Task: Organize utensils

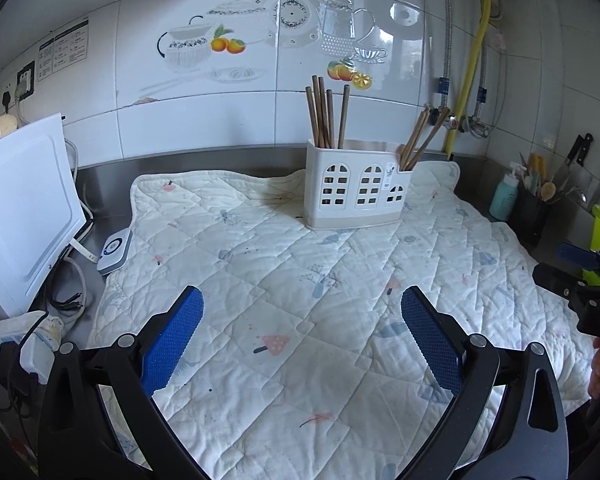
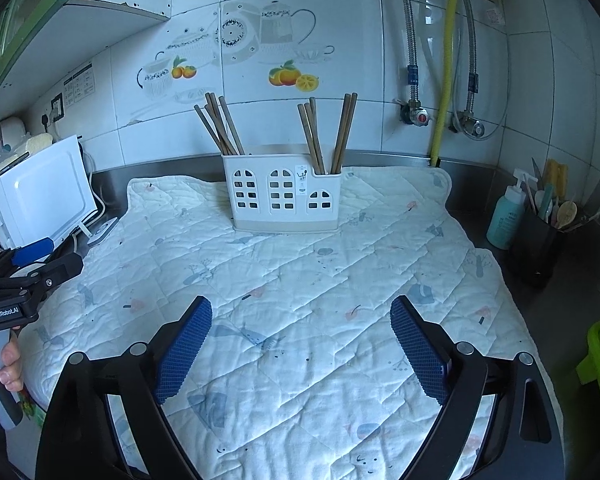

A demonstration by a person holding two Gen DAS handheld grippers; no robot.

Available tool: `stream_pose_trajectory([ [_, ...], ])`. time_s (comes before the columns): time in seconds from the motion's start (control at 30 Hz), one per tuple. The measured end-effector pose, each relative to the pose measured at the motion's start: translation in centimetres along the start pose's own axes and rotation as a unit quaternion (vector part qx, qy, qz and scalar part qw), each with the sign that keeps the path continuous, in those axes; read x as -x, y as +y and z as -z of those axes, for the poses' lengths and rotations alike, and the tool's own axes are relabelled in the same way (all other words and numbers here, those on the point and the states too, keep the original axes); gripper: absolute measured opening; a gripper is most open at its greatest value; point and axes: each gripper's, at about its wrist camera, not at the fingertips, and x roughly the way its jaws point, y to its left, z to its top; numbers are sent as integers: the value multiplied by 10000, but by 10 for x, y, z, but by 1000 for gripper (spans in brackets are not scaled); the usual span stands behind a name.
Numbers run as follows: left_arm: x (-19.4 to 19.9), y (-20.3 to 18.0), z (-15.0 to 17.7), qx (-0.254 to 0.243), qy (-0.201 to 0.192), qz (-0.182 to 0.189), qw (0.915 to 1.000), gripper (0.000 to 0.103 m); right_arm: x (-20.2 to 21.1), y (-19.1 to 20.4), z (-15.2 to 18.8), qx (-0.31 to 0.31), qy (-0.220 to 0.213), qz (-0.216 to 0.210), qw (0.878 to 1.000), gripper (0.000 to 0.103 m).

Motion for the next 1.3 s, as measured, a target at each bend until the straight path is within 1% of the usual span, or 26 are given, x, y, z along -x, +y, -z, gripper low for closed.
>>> stream_pose_trajectory([
  [0.27, -3, -1, 4, -83, 26, -112, 9999, 98, -6, 4, 1, 19, 55, -35, 10000, 88],
  [0.63, -8, -2, 5, 7, 175, 2, 9998, 98, -8, 2, 4, -7, 75, -49, 10000, 88],
  [0.97, -13, 0, 8, 103, 305, -25, 9995, 98, -11, 2, 6, -18, 122, -91, 9999, 89],
  [1.3, -17, -3, 10, 61, 375, -64, 9993, 98, -14, -1, 7, -56, 154, -104, 9998, 89],
])
